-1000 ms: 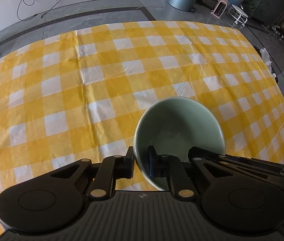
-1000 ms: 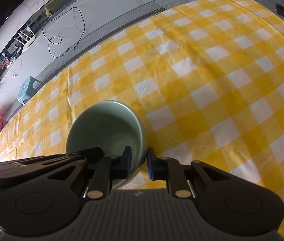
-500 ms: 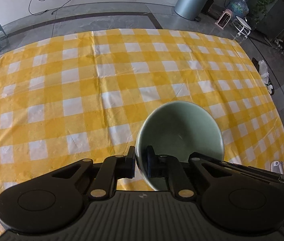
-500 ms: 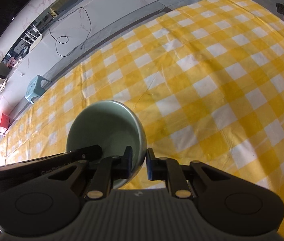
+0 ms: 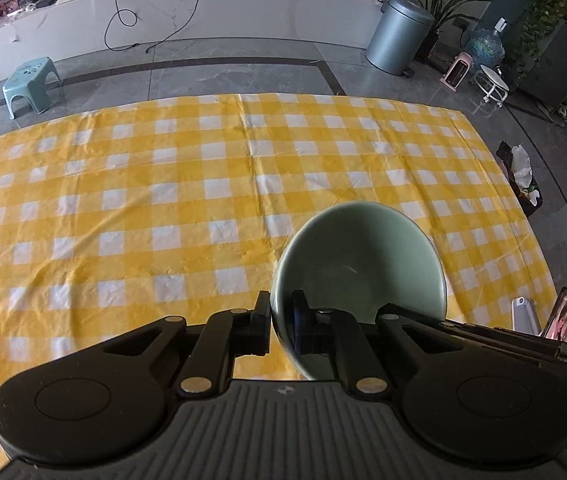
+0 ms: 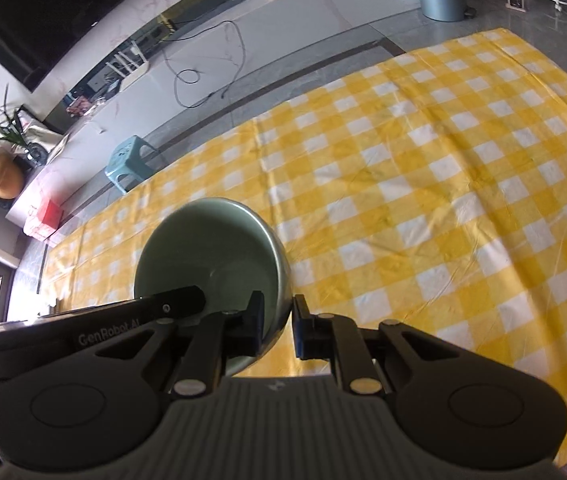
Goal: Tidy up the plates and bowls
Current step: 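Lift the pale green bowl with both tools toward the stacked steel bowls, then lower the pale green bowl into the steel bowl with both tools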
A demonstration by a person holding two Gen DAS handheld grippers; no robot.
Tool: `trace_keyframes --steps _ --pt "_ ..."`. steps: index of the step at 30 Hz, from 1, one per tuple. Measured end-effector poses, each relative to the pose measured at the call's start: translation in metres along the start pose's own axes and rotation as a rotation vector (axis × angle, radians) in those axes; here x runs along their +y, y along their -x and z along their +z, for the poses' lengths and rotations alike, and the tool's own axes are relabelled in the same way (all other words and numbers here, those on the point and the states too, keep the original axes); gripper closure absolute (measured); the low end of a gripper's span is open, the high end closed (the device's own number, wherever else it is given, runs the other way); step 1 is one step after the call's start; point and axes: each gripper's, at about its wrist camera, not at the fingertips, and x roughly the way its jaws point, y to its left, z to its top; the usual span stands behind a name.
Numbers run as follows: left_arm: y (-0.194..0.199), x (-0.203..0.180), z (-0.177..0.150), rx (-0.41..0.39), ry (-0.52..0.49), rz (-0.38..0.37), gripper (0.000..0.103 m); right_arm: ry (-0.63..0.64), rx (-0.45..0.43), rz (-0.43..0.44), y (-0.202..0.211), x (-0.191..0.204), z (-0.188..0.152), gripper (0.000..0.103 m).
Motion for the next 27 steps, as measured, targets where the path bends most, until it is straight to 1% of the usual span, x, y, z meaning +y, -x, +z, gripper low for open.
trace_keyframes --steps 5,10,18,22,27 --pt "0.028 0.008 -0.025 0.005 0.028 0.012 0.093 0.020 0.041 0.046 0.020 0.013 -0.024 0.091" --pt "0.040 0.015 -0.053 0.047 0.040 0.014 0.092 0.047 0.084 0.060 0.033 0.019 -0.049 0.092" --pt "0.048 0.009 -0.084 0.074 0.006 0.010 0.093 0.080 0.138 0.025 0.037 0.016 -0.086 0.093" --pt "0.040 0.009 -0.094 0.105 0.002 0.007 0.095 0.070 0.150 -0.001 0.034 0.007 -0.094 0.093" --pt "0.033 0.013 -0.099 0.119 0.010 0.002 0.096 0.085 0.163 -0.029 0.028 0.005 -0.099 0.093"
